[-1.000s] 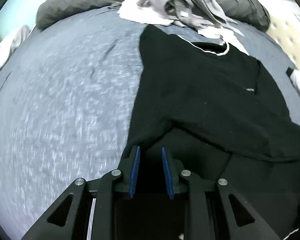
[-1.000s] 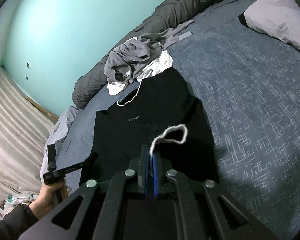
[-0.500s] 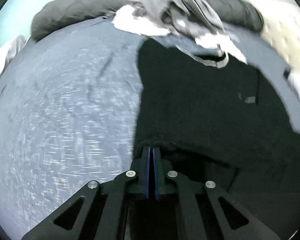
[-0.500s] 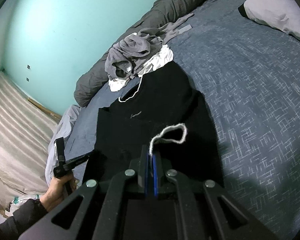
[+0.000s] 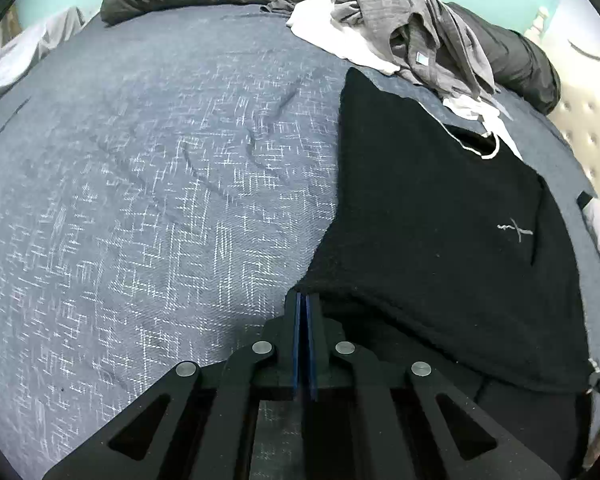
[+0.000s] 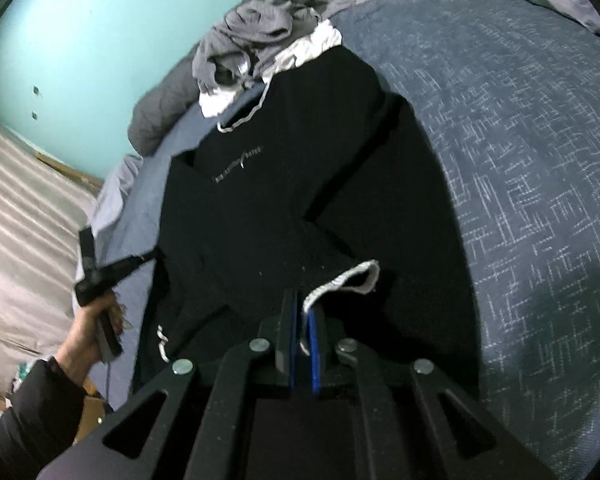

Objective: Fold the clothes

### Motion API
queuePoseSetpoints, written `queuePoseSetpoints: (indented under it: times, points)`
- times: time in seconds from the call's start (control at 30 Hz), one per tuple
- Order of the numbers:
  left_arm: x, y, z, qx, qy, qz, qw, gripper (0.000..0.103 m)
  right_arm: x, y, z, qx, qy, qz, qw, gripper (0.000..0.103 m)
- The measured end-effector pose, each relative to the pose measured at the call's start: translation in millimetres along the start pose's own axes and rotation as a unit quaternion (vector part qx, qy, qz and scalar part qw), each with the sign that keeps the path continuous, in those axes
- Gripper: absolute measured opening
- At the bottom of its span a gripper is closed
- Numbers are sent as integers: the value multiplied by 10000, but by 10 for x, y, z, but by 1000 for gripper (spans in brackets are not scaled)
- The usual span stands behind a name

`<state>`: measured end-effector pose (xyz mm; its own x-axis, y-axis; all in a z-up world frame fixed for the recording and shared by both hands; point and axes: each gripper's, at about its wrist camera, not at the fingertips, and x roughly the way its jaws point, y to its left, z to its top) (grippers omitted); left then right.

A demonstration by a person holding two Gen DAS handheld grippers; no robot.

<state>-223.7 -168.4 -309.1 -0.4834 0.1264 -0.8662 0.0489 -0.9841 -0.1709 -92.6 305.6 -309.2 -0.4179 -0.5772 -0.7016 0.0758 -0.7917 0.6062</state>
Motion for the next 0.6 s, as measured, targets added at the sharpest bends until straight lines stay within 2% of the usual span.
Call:
queuePoseSetpoints:
  times: [0.07, 0.1, 0.2, 0.27, 0.37, 0.43, 0.5, 0.6]
  points:
    - [-27, 39, 0, -27, 2, 213, 9998, 4, -35, -40, 10, 83, 29, -212, 9997, 6]
    - [-50, 87, -4, -111, 8, 197, 9997, 4, -63, -63, 19, 142, 25, -307, 9994, 6]
    - [-146, 190, -24, -219, -47, 314, 9993, 4, -253, -149, 80, 366, -213, -538, 9977, 8]
    - [-186, 180, -13, -97, -75, 358, 9993, 4, -350, -190, 124, 471, -414, -670, 9958, 17]
    - [-234, 130, 59, 0, -145, 344, 9993, 6, -404, -236, 162, 610, -691, -431, 9948, 21]
    - [-262, 58, 129, 65, -175, 284, 9994, 13, -306, -205, 175, 561, -618, -250, 9962, 21]
    - [-282, -26, 198, 144, -204, 226, 9994, 18, -211, -138, 179, 420, -567, -251, 9972, 21]
    - [-292, -158, 296, 265, -233, 200, 9992, 20, -94, -39, 205, 110, -528, -316, 9980, 21]
